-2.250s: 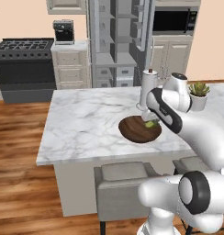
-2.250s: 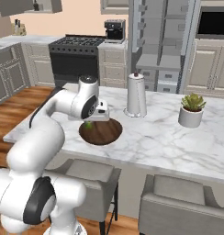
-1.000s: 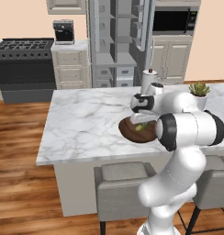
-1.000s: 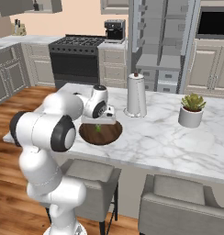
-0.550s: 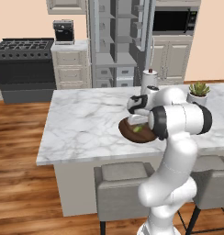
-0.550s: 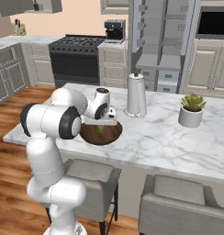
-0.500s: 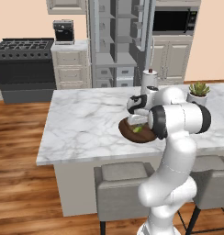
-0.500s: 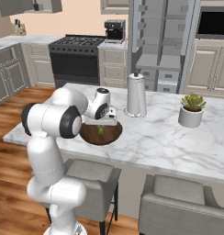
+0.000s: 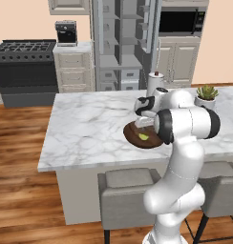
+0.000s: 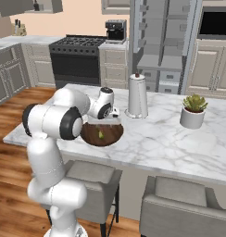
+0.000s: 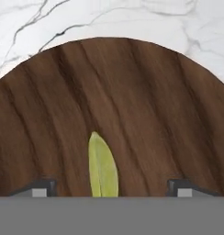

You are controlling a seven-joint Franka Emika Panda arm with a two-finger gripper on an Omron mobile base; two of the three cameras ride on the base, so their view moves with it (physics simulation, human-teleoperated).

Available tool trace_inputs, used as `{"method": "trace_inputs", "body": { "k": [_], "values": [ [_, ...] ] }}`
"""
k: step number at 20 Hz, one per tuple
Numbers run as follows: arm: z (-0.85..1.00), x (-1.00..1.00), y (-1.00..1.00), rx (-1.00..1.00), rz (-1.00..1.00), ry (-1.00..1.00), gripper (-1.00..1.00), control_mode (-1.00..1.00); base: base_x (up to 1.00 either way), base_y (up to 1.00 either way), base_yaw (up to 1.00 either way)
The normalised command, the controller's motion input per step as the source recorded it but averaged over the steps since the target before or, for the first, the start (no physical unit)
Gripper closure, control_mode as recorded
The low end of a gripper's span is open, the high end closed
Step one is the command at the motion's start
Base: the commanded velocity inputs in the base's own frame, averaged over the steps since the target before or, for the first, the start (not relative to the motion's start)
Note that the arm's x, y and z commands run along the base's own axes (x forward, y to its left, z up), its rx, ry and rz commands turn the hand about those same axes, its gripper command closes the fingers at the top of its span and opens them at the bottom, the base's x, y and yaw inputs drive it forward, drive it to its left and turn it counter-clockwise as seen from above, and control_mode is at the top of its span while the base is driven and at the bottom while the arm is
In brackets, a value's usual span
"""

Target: There is a bowl on the dining counter. Grab a lemon wedge from the fridge and place it in the bowl. Then get the liquor bottle and glass cup from the cabinet and place them next to the bowl.

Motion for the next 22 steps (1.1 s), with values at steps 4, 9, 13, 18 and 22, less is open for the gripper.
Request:
{"method": "trace_inputs", "body": {
  "k": [4,9,13,18,22],
  "values": [
    [0.53,-0.85,0.0,0.0,0.12,-0.31,-1.0,-1.0,0.0,0.0,0.0],
    [0.64,-0.95,0.0,0.0,0.09,-0.31,-1.0,-1.0,0.0,0.0,0.0],
    [0.89,-0.88,0.0,0.04,0.06,-0.26,-1.0,-1.0,0.0,0.0,0.0],
    [1.0,-0.72,0.0,0.07,0.01,-0.2,-1.0,-1.0,0.0,0.0,0.0],
    [1.0,-0.58,0.0,0.09,0.0,-0.12,-1.0,-1.0,0.0,0.0,0.0]
  ]
}}
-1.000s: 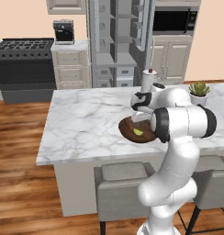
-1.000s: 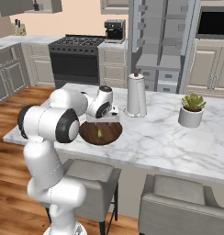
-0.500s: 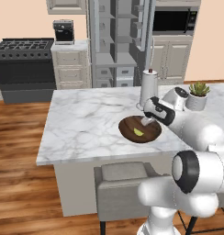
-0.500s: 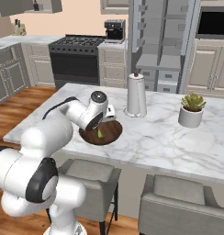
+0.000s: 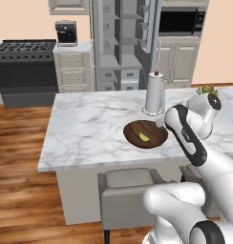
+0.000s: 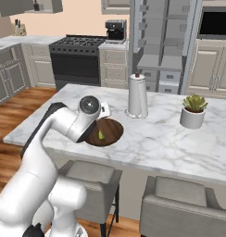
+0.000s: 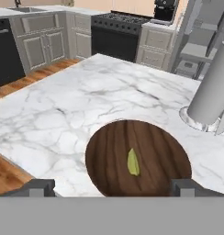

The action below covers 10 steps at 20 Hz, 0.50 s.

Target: There is a bowl on the dining counter. Grab a lemon wedge from the fridge and place it in the bowl. Then get the liquor bottle and glass cup from the cabinet and place them next to the bowl.

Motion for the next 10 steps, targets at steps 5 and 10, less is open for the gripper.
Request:
{"method": "trace_inputs", "body": {
  "k": [5,10],
  "values": [
    [0.87,-0.62,0.1,0.1,-0.02,-0.04,-1.0,-1.0,0.0,0.0,0.0],
    [0.42,-0.84,0.29,0.11,-0.25,0.0,-1.0,-1.0,0.0,0.0,0.0]
  ]
}}
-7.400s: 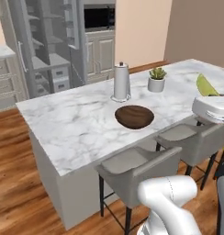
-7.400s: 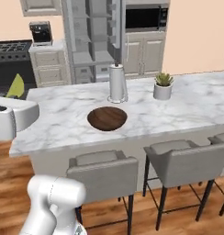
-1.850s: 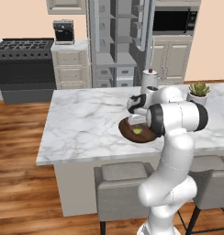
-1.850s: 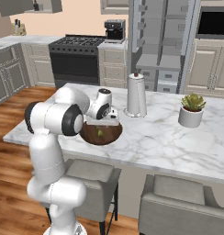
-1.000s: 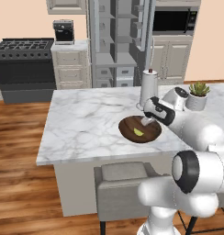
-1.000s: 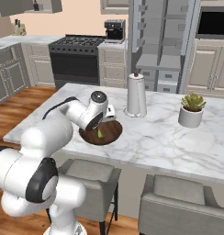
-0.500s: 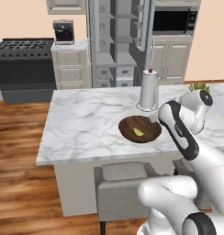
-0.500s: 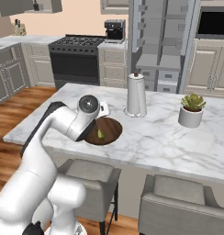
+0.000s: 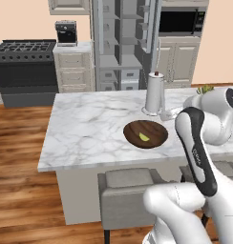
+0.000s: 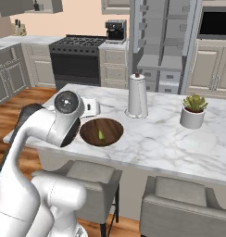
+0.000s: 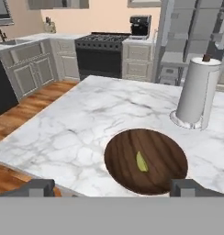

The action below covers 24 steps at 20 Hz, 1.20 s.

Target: There is a bowl on the dining counter. Grab a lemon wedge from the fridge and place it in the bowl. Then get the liquor bottle and glass cup from the cabinet and place them next to the bowl.

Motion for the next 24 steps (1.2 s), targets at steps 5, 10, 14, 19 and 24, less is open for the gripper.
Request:
{"method": "trace_inputs", "body": {
  "k": [5,10,14,19,24],
  "values": [
    [0.04,-0.88,0.34,0.02,-0.34,0.0,-1.0,-1.0,0.0,0.0,0.0],
    [-0.13,-0.77,0.14,0.0,-0.19,-0.01,-1.0,-1.0,0.0,0.0,0.0],
    [-0.06,-0.67,-0.02,0.0,-0.05,-0.13,-1.0,-1.0,0.0,0.0,0.0],
    [0.0,-0.41,-0.12,0.0,0.0,-0.16,-1.0,-1.0,0.0,0.0,0.0],
    [-0.02,0.0,0.0,-0.01,0.0,0.0,-1.0,-1.0,0.0,0.0,0.0]
  ]
}}
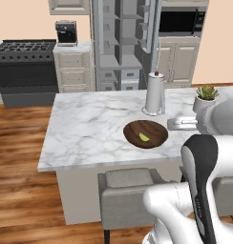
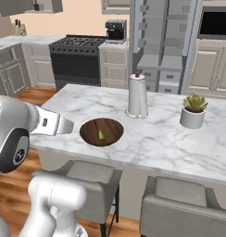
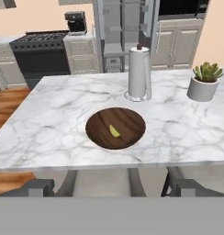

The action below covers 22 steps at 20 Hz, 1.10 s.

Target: There is a bowl on the dining counter. Grab a lemon wedge from the fridge and place it in the bowl. Then get the liquor bottle and glass cup from the cabinet and place them next to the bowl.

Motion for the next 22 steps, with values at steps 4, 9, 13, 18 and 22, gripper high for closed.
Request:
{"method": "trace_inputs", "body": {
  "k": [4,9,13,18,22],
  "values": [
    [-0.12,-0.51,0.03,0.0,0.0,-0.11,-1.0,1.0,-0.25,0.07,0.0],
    [0.0,0.0,0.0,0.0,0.0,0.0,-1.0,1.0,-0.99,0.69,0.03],
    [0.0,0.0,0.0,0.0,0.0,0.0,-1.0,1.0,-0.88,0.98,0.17],
    [0.0,0.0,0.0,0.0,0.0,0.0,-1.0,1.0,-0.36,1.0,0.17],
    [0.0,0.0,0.0,0.0,0.0,0.0,-1.0,1.0,0.38,1.0,0.07]
  ]
}}
